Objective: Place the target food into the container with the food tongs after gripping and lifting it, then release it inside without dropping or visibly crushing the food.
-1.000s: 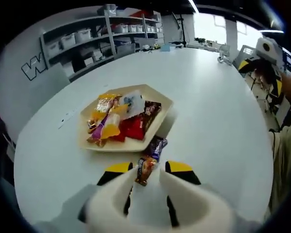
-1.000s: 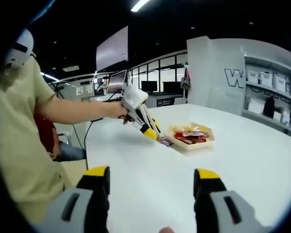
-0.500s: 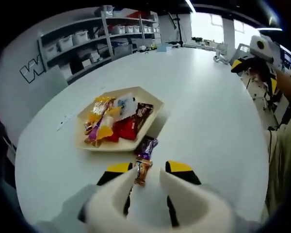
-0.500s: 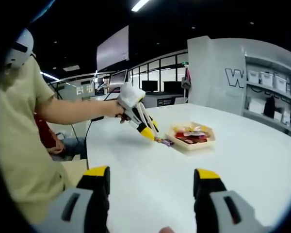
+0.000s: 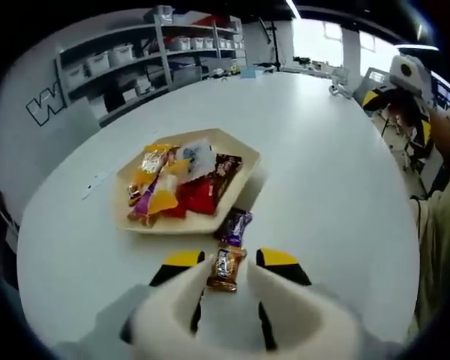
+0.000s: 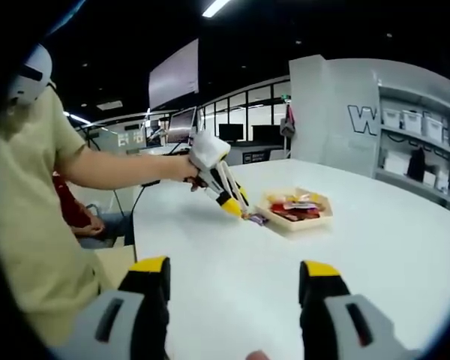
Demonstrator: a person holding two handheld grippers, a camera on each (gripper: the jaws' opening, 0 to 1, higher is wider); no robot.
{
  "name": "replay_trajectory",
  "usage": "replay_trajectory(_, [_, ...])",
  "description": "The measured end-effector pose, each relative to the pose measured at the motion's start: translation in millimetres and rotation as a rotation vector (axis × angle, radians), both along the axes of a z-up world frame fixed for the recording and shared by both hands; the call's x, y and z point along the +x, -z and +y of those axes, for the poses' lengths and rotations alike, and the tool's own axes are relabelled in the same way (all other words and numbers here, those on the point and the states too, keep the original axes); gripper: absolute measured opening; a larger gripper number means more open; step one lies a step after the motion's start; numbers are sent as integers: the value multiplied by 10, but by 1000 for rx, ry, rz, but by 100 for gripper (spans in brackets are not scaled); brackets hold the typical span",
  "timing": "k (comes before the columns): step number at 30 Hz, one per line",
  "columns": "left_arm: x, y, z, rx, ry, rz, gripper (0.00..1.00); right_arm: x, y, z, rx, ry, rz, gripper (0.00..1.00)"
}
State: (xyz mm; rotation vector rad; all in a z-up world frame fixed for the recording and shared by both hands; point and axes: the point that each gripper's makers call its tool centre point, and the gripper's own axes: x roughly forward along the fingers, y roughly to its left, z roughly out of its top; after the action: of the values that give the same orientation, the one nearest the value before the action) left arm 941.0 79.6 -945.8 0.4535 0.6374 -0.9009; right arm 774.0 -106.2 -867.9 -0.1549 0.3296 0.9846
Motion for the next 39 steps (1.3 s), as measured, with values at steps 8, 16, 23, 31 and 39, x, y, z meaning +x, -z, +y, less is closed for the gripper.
replay_trajectory(8, [-32, 10, -22, -21, -11, 24, 23, 2, 13, -12, 1, 2, 3, 68])
replay_trajectory(16, [-96, -23, -66, -41, -7, 42, 20, 2, 17, -10, 2, 1, 4, 68])
replay_trajectory(23, [-148, -110, -112, -36, 17, 36, 19, -7, 26, -6, 2, 0, 5, 68])
replay_trajectory(31, [-230, -316, -225, -57, 54, 23, 19, -16, 18, -5, 3, 0, 4, 68])
replay_trajectory(39, [-185, -541, -280, -93, 63, -5, 19, -24, 16, 1, 5, -1, 3, 68])
